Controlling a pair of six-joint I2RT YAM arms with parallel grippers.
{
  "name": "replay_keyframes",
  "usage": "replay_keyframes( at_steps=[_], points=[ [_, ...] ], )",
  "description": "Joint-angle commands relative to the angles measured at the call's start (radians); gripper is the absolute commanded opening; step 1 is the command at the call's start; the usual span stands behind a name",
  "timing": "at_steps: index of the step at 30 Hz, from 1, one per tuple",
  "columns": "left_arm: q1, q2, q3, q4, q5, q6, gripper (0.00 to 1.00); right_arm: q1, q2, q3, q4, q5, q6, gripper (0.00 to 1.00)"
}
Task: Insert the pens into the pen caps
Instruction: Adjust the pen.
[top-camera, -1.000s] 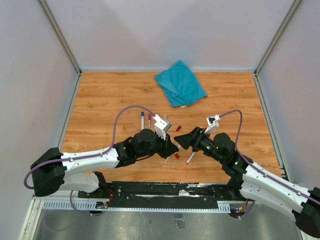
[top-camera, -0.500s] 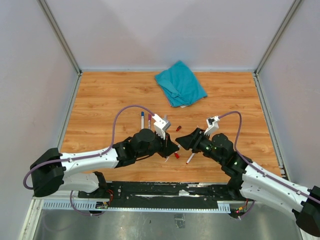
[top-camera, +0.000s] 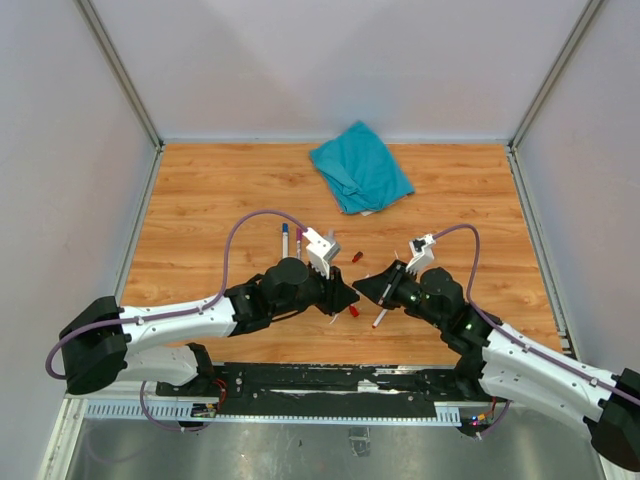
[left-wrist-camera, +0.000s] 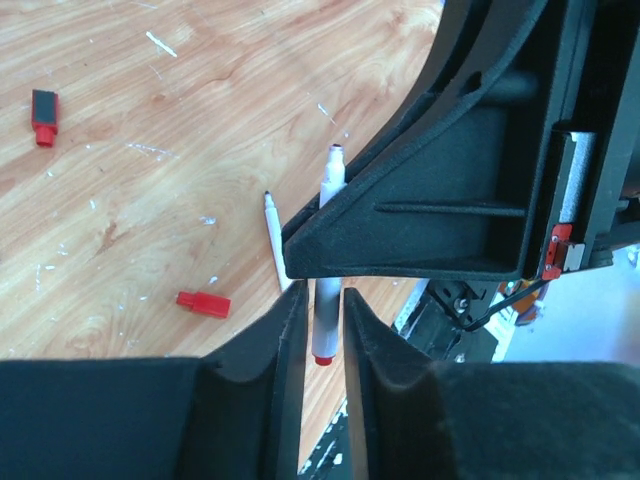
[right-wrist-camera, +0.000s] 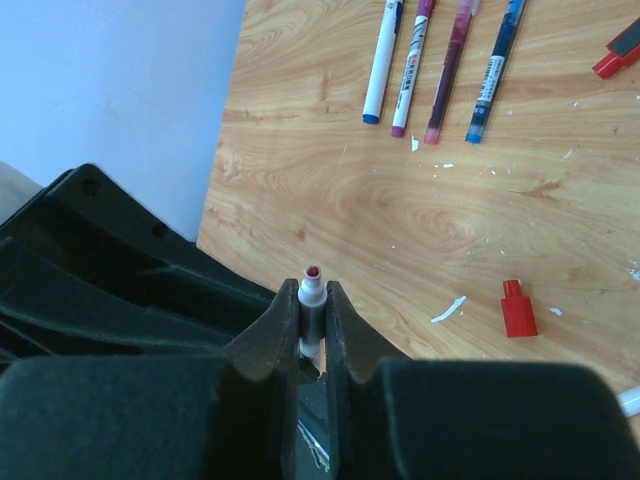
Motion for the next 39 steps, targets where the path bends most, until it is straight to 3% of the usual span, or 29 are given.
replay_keyframes(
  at_steps=[1,4,9,15,19,22,30,34,39],
  points=[
    [-0.010,-0.017,-0.020,0.055,-0.009,0.005,0.31,0.019,-0.027,-0.013,0.021,0.000,0.004,0.01],
    [-0.010,-0.006,-0.023,0.055,0.002,0.008,0.37,0.019,-0.033,-0.007,0.022,-0.001,0.001,0.01],
    [-0.012,0.026,-0.029,0.073,0.023,0.000,0.37,0.019,-0.024,-0.002,0.026,-0.011,0.001,0.01],
    [-0.012,0.032,-0.023,0.087,0.023,0.000,0.29,0.019,0.002,-0.004,0.046,-0.029,0.005,0.00],
    [-0.012,0.036,-0.016,0.084,0.024,0.004,0.13,0.019,0.008,0.002,0.046,-0.033,-0.006,0.01],
    [-0.012,0.039,-0.008,0.066,0.020,0.007,0.01,0.019,-0.001,0.018,0.007,-0.021,-0.038,0.10],
    [-0.010,0.008,-0.005,-0.025,-0.069,0.020,0.01,0.019,-0.064,0.128,-0.257,0.090,-0.245,0.39],
    [0.000,-0.021,-0.013,-0.087,-0.114,0.032,0.00,0.019,-0.083,0.171,-0.413,0.150,-0.342,0.45],
    [0.056,-0.110,-0.056,-0.135,-0.159,0.011,0.00,0.019,-0.079,0.195,-0.534,0.190,-0.381,0.47]
  ],
)
